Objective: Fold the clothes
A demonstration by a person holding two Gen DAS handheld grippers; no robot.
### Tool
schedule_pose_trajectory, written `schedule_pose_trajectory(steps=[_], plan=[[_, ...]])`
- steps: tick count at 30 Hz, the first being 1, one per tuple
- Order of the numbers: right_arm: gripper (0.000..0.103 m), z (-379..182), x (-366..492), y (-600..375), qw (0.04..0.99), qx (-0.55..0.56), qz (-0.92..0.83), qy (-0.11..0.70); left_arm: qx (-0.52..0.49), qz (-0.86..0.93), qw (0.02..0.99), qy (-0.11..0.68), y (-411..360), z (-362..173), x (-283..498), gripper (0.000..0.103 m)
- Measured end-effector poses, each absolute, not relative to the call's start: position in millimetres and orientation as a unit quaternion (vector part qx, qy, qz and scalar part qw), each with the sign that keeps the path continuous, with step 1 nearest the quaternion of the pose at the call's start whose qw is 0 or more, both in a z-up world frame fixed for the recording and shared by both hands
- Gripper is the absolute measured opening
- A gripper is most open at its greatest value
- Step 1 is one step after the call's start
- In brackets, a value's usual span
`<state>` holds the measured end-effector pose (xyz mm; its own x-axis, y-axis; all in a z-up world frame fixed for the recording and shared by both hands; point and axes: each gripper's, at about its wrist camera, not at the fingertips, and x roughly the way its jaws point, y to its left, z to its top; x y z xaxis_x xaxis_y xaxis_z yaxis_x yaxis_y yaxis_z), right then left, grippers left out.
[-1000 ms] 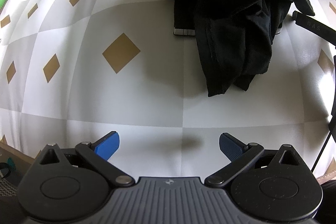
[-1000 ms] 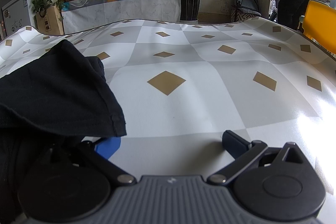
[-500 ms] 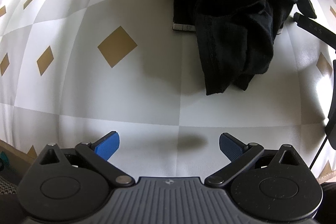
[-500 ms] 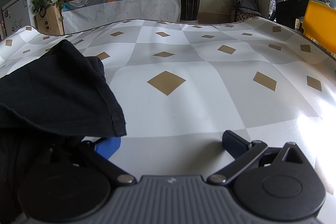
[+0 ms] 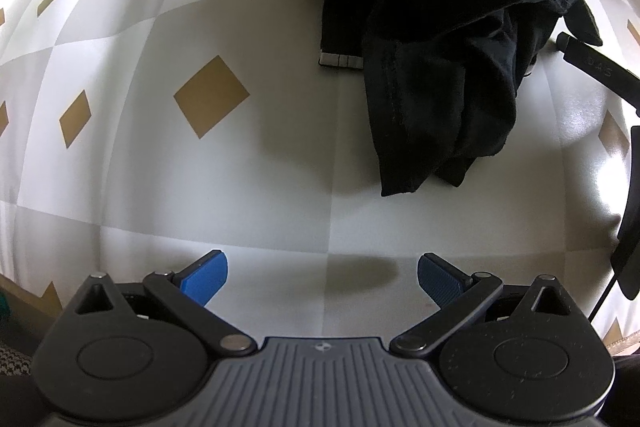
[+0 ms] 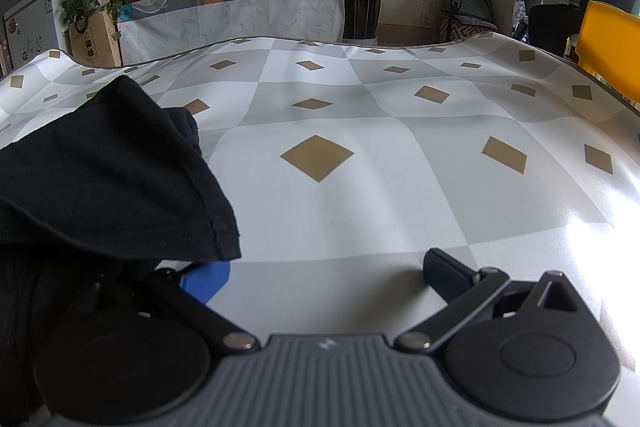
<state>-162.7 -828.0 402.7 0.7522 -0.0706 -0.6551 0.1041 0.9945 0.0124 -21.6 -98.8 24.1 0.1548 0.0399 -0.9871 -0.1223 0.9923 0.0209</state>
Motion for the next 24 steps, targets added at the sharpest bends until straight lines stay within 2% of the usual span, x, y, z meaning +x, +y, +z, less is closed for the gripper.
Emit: schedule_pose_trajectory(steps=[14,24], plan=[[0.103,406,-177,-824,0.928,0.03,-0.063,0.365,-0.03,0.054,0.757,0.65,-171,86,-36,0.103],[0.103,424,-186,-816,0.869,0.037,-0.078,0.487,-0.037,0.047,0.766,0.64,-233,146,-55,0.103]])
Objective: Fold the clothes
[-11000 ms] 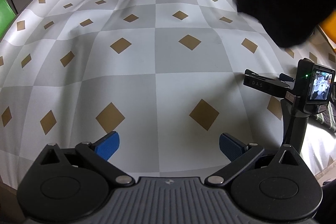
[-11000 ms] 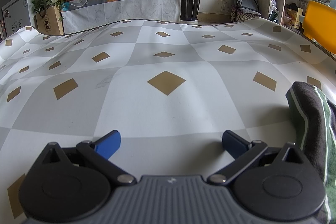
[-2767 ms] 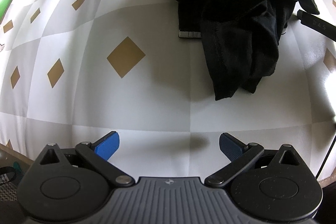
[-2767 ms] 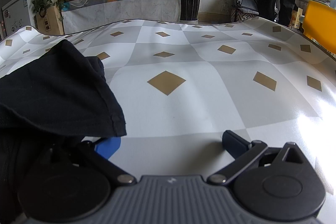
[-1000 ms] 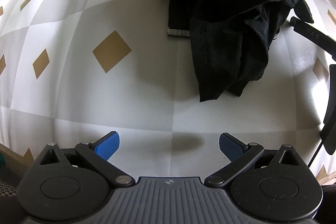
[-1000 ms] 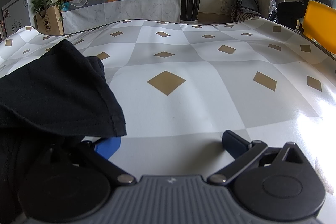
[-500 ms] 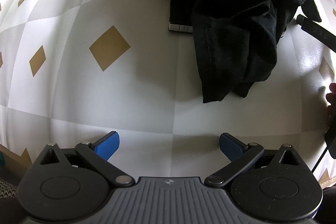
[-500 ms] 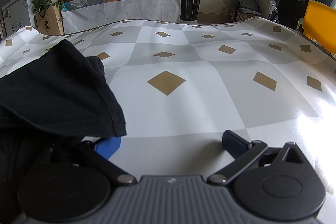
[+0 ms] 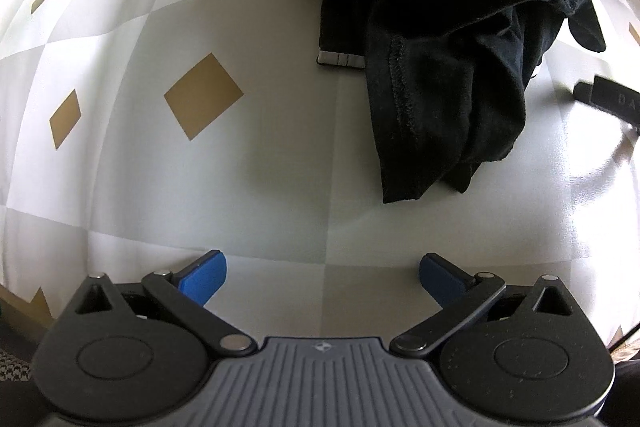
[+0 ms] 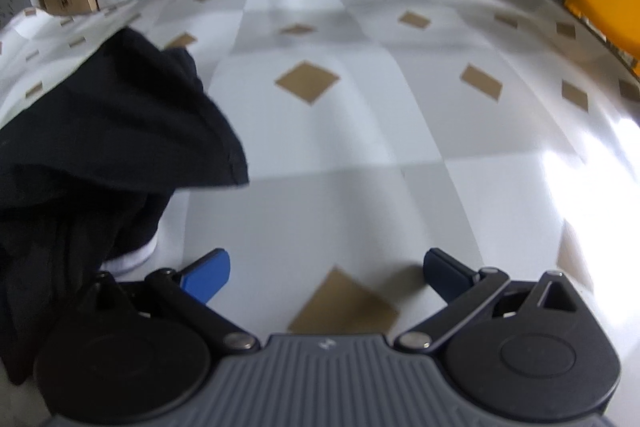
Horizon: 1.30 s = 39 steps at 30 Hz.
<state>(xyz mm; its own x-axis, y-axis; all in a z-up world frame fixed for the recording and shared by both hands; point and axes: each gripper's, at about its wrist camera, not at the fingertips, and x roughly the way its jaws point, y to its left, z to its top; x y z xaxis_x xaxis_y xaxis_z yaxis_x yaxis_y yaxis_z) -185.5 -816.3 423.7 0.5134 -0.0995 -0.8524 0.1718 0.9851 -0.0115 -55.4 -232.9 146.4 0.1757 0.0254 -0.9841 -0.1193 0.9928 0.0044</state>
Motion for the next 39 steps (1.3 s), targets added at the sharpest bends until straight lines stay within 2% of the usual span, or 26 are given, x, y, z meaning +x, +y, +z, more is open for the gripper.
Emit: schedule_pose_trajectory(steps=[10,19,39], plan=[[0.103,431,-217,-803,0.826,0.038,-0.071,0.558,-0.034,0.041,0.78,0.623,-306,218,-81,0.103],[0.103,433,-241,-788,0.809,0.035,-0.049,0.585,-0.032,0.04,0.786,0.616,-381,290,-104,0.103],[0.103,435,-263,-775,0.811,0.052,-0.062,0.579,-0.031,0.039,0.802,0.596,-570,466,-173,0.103]])
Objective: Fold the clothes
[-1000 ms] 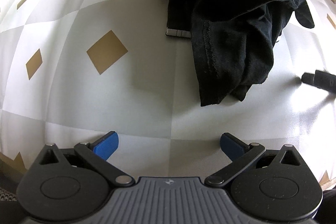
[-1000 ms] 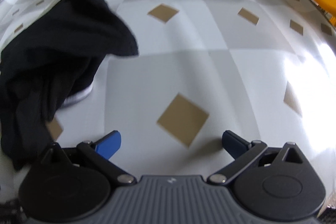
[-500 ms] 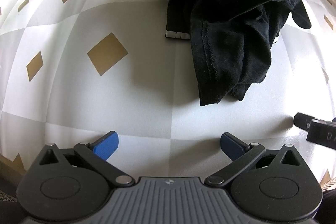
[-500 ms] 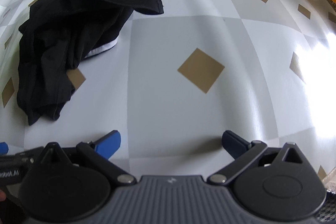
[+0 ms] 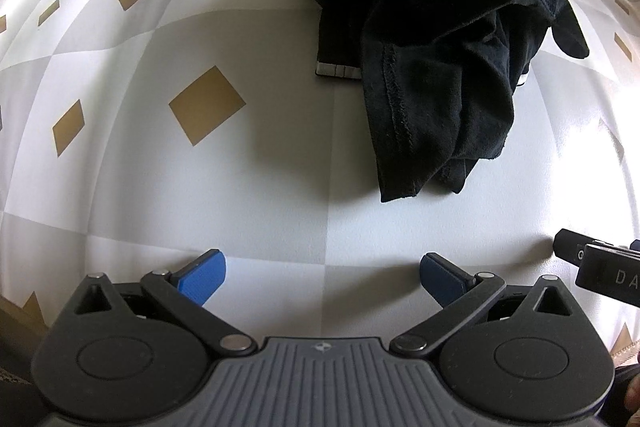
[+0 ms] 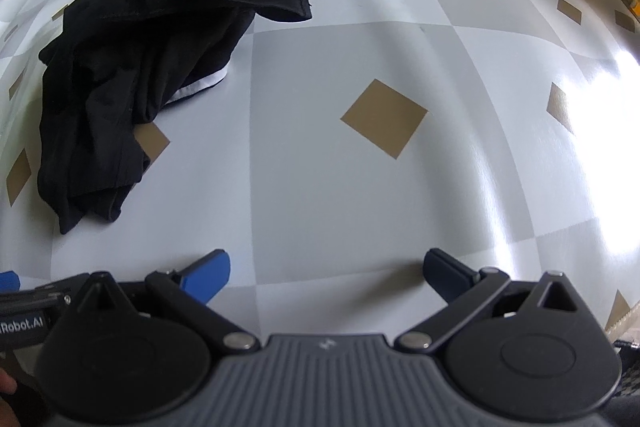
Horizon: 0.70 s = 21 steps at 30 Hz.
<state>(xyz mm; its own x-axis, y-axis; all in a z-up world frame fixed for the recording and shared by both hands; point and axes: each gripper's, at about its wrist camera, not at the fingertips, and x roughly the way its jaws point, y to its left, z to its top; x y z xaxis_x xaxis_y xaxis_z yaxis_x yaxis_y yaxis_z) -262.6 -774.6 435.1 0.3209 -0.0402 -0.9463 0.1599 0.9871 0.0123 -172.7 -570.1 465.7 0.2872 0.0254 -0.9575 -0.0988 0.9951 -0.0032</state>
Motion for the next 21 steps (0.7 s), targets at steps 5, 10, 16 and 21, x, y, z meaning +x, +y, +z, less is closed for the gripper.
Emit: schedule_pose_trajectory(steps=[5,10,16,21], plan=[[0.103,435,-267,-772,0.818,0.053,-0.066,0.569,-0.029,0.037,0.802,0.596,-626,517,-191,0.103],[0.103,433,-267,-775,0.817,0.052,-0.064,0.57,-0.023,0.031,0.798,0.601,-686,569,-211,0.103],[0.102,435,-265,-780,0.801,0.056,-0.038,0.594,0.001,0.012,0.792,0.611,-772,636,-240,0.103],[0.102,445,-273,-780,0.806,0.052,-0.032,0.589,0.042,0.013,0.809,0.586,-853,707,-272,0.103]])
